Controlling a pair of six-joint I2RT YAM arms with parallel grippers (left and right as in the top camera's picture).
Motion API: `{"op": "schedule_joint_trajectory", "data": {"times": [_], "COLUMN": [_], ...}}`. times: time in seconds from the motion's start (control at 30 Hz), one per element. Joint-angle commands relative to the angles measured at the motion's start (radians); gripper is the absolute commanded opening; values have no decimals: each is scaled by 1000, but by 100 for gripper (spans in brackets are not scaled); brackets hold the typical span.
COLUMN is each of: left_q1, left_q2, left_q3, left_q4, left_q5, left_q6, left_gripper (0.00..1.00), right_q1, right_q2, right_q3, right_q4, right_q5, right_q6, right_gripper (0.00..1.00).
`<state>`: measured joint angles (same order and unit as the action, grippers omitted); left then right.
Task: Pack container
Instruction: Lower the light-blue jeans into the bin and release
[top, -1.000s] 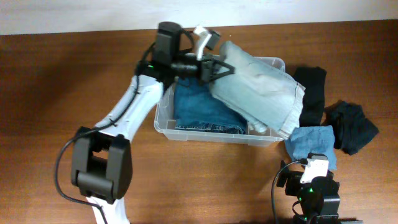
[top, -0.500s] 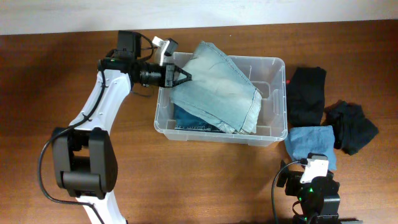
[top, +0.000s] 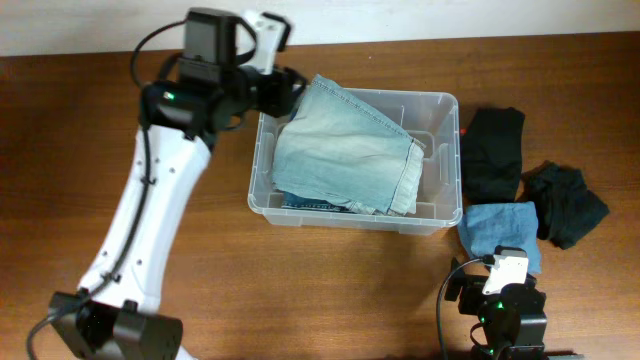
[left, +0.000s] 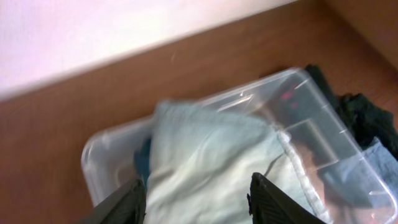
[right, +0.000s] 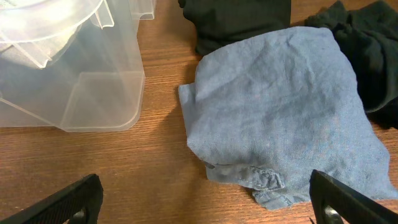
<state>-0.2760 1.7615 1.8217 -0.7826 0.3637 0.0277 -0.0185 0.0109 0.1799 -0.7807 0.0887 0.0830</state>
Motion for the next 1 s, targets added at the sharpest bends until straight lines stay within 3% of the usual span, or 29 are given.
{"op": "schedule_joint_trajectory", "data": {"times": [0.0,0.17,0.3,0.5,0.63,0.8,0.97], "left_q1": [-126,-171,-164,-154,-130,-72,17], "left_q2": [115,306,416,415,394,372,372], "left_q3": [-6,-6,-6,42,230,469,500], "left_q4": [35,8,-137,-373,-418,-489,-692], "left_q5": [-120,-178,-180,-339,-346,-377,-376], "left_q6": [109,100,98,51,37,49,-11], "left_gripper": [54,54,54,52,52,58,59], "right_q1": [-3,-3,-3,-3,-3,-3,-3], "right_q2": [-6,-6,-6,-6,-6,-6,-6], "right_q3": [-3,-3,-3,-3,-3,-3,-3], "right_q4": [-2,-2,-2,-2,-2,-2,-2], "right_q5": [2,2,2,2,2,2,2], "right_q6": [8,7,7,8,7,8,8], "right_gripper": [98,98,98,98,98,98,98]}}
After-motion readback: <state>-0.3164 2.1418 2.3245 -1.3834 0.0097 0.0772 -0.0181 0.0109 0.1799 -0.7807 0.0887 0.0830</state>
